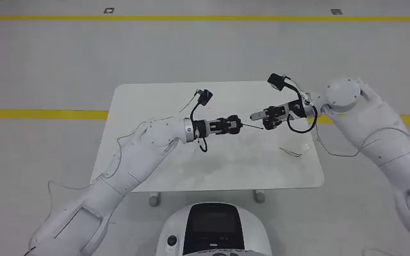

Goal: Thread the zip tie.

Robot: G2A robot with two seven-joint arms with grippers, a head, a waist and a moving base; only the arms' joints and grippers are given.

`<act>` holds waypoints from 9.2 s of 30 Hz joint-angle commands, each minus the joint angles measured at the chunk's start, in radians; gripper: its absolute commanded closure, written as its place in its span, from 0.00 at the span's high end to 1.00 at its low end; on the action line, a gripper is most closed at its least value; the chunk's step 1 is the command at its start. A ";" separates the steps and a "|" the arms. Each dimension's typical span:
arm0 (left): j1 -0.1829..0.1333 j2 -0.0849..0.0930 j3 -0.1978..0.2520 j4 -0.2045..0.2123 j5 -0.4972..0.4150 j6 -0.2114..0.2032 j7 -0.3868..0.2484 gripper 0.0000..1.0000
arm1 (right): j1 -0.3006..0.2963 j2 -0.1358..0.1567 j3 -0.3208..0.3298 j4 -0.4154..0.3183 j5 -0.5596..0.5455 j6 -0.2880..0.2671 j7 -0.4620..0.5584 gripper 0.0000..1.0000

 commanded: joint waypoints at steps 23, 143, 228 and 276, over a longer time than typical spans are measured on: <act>0.062 -0.026 -0.091 0.088 -0.558 -0.047 -0.188 0.00 | -0.210 -0.004 0.233 0.014 0.275 -0.197 0.020 1.00; 0.153 -0.132 -0.090 0.067 -0.797 0.022 -0.175 0.00 | -0.581 -0.398 0.466 0.144 0.990 0.011 0.139 0.46; 0.153 -0.132 -0.090 0.067 -0.797 0.022 -0.175 0.00 | -0.602 -0.485 0.566 0.183 0.881 0.042 0.139 0.00; 0.153 -0.132 -0.090 0.067 -0.797 0.022 -0.175 0.00 | -0.604 -0.503 0.631 0.256 0.851 0.073 0.139 0.00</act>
